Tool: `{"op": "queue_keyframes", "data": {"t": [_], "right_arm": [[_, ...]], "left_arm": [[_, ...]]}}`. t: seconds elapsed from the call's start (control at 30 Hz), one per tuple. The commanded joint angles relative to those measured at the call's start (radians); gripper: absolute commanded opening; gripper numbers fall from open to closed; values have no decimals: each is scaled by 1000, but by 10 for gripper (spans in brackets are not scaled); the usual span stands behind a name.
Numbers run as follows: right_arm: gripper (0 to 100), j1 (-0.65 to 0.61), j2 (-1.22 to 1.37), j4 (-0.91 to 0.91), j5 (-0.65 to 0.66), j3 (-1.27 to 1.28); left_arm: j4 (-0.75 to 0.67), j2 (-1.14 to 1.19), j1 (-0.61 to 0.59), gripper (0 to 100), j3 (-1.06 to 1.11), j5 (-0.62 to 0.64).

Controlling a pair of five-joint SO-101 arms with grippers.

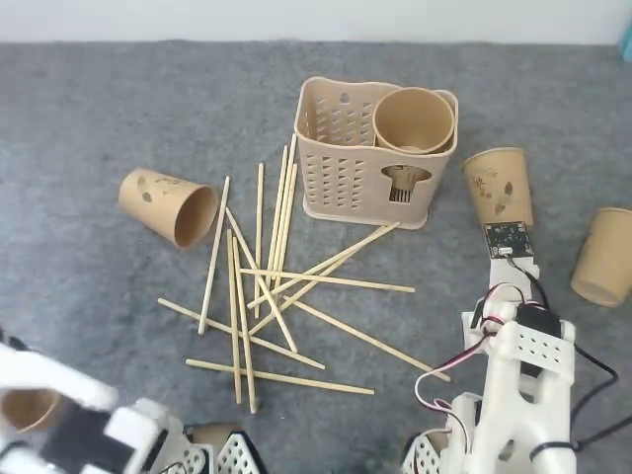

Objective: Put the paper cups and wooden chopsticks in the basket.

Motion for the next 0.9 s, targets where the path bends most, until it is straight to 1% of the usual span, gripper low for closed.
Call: {"op": "queue_keyframes", "data": {"t": [0.0, 0.1, 0.2, 0.3, 0.37, 0.47, 0.53, 0.7, 0.87], "right_arm": [[8, 8, -28, -18, 12, -5], [8, 8, -28, -16, 25, -5], [8, 8, -28, -13, 57, -3], [8, 8, -28, -12, 58, -3], [8, 8, -28, -12, 58, -3], [8, 8, -30, -12, 60, -3], [8, 8, -30, -12, 60, -3], [8, 8, -30, -12, 60, -3], [8, 8, -31, -12, 60, -3]], "left_arm": [[3, -196, 20, 119, 68, -5], [-48, -302, 61, 135, 208, -6], [-60, -404, 100, 212, 329, -6], [-61, -506, 127, 279, 389, -6], [-63, -559, 138, 288, 423, -6], [-94, -603, 147, 278, 499, -5], [-157, -609, 141, 258, 555, -3], [-293, -609, 140, 168, 677, -2], [-318, -609, 144, 73, 700, -2]]}}
